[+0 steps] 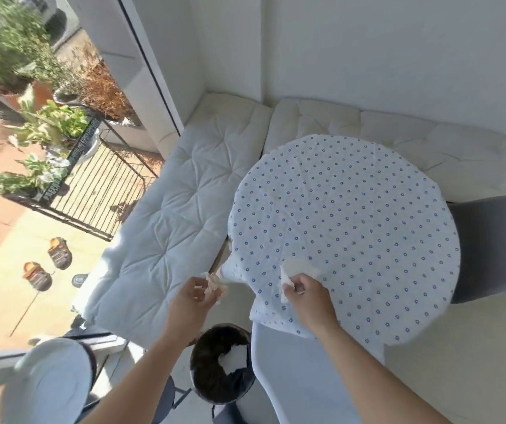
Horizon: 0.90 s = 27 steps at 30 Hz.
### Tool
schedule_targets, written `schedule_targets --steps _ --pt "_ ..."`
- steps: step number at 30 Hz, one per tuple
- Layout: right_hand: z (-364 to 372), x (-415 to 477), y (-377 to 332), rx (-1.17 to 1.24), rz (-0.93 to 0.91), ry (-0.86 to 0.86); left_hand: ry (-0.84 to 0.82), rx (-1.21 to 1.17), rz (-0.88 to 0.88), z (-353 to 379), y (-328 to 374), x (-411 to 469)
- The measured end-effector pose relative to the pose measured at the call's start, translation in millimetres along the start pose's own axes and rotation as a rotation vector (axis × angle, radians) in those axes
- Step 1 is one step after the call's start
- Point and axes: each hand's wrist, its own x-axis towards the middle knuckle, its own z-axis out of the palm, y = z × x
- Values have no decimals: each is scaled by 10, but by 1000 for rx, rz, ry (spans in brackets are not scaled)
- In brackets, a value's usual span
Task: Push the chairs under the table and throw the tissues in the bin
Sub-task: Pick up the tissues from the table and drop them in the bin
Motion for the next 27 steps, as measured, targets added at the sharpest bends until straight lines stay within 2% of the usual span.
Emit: schedule_targets --steps 5,9,14,22,27 --pt "740 -547 5 -9 20 -75 -48 -62 -57 -298 -762 -264" --pt "1303 -886 98 -72 23 -168 -4 7 -101 -479 -1207 -563" --pt "1896 -1102 310 -158 45 -310 4 -41 -234 -529 -1897 -768" --pt "2614 -982 950 -125 204 -366 -16 -75 -392 -26 -2975 -650" --pt "3023 -736 1479 -133 286 -353 -40 -86 -423 468 -3411 -408"
